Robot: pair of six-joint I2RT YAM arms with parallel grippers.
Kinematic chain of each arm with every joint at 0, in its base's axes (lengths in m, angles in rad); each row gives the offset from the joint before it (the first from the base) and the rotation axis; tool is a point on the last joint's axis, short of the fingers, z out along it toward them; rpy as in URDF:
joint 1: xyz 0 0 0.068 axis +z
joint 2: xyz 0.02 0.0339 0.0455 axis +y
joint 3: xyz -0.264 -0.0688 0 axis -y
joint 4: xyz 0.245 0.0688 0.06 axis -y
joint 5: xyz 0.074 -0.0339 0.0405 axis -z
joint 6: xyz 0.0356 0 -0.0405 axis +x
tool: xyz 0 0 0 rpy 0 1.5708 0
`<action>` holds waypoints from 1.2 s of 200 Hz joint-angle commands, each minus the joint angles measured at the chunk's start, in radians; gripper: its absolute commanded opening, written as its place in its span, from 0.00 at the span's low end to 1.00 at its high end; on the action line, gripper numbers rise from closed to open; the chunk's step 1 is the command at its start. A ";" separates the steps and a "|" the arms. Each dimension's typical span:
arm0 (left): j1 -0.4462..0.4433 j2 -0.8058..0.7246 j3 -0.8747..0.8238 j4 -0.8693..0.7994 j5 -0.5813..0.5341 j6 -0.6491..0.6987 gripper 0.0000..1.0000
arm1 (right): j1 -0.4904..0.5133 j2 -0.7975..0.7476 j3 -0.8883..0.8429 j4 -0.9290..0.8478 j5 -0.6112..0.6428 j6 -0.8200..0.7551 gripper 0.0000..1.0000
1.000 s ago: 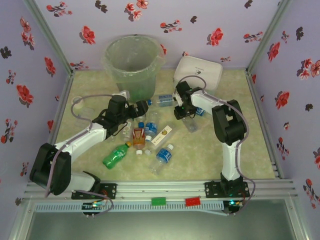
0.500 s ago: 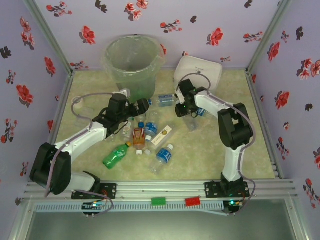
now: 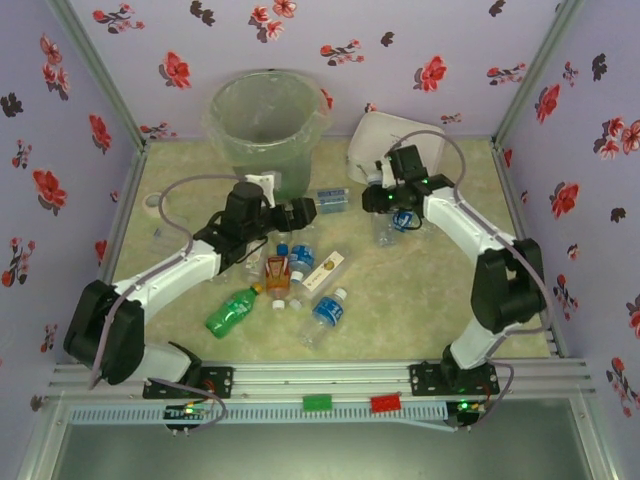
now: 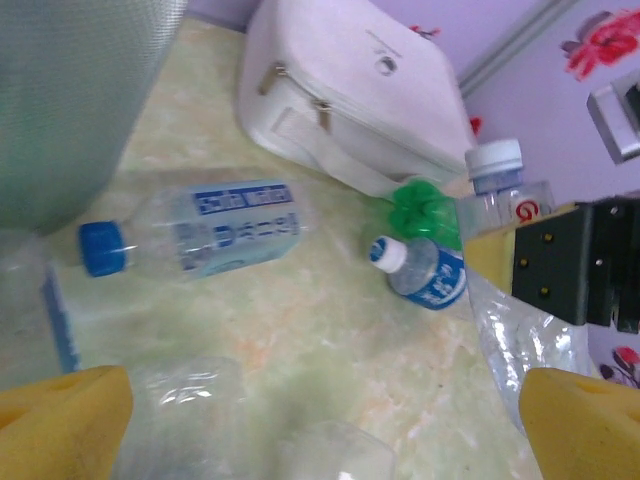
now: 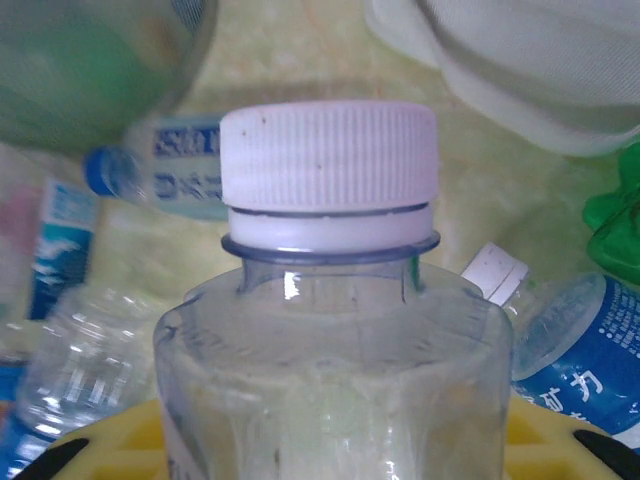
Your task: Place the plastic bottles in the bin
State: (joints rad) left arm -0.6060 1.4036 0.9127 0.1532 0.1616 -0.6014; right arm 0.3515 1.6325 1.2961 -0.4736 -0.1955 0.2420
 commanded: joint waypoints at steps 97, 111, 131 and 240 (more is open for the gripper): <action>-0.088 0.106 0.136 -0.040 0.285 0.180 1.00 | -0.063 -0.322 -0.360 0.443 -0.094 0.462 0.34; -0.099 0.113 0.142 -0.053 0.302 0.188 1.00 | -0.066 -0.326 -0.382 0.482 -0.101 0.512 0.33; -0.114 0.119 0.146 -0.061 0.333 0.193 1.00 | -0.065 -0.324 -0.400 0.539 -0.110 0.571 0.33; -0.161 0.212 0.207 -0.019 0.403 0.175 1.00 | -0.058 -0.313 -0.388 0.667 -0.161 0.693 0.32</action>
State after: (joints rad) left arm -0.7597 1.5726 1.0496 0.0975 0.5236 -0.4339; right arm 0.2916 1.3334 0.9005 0.1165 -0.3241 0.8845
